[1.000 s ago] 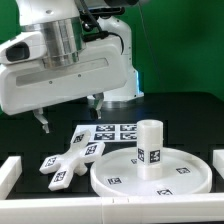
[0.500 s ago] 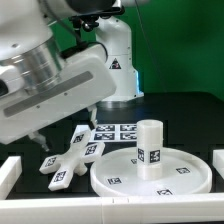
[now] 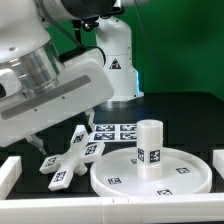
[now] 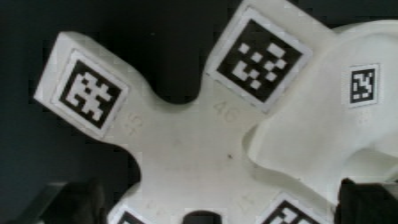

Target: Assemble round table

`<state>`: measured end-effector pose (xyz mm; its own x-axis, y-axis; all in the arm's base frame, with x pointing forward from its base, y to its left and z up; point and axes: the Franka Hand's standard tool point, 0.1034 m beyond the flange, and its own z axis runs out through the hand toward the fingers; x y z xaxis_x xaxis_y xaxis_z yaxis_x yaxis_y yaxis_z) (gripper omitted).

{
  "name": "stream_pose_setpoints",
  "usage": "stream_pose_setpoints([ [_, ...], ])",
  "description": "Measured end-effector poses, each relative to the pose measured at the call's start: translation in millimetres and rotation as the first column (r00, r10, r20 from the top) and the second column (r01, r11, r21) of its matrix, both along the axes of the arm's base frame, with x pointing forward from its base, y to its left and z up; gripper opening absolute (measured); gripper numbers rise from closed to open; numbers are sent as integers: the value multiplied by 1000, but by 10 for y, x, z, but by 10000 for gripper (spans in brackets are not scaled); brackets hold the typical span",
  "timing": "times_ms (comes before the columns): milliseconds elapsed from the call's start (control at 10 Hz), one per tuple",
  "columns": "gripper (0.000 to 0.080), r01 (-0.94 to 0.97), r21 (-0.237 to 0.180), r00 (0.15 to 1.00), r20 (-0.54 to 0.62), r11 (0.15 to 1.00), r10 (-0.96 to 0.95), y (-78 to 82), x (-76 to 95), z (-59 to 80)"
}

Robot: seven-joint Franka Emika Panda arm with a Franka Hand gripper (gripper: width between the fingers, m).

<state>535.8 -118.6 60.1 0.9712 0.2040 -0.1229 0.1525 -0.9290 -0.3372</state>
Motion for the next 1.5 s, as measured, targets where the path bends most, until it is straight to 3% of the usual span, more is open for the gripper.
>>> stream_pose_setpoints([
  [400, 648, -15, 0, 1000, -6, 1000, 15, -18, 30, -124],
  [1000, 648, -127, 32, 991, 40, 991, 126, -100, -20, -130],
  [1500, 648, -107, 26, 994, 24, 994, 106, -48, 7, -159],
])
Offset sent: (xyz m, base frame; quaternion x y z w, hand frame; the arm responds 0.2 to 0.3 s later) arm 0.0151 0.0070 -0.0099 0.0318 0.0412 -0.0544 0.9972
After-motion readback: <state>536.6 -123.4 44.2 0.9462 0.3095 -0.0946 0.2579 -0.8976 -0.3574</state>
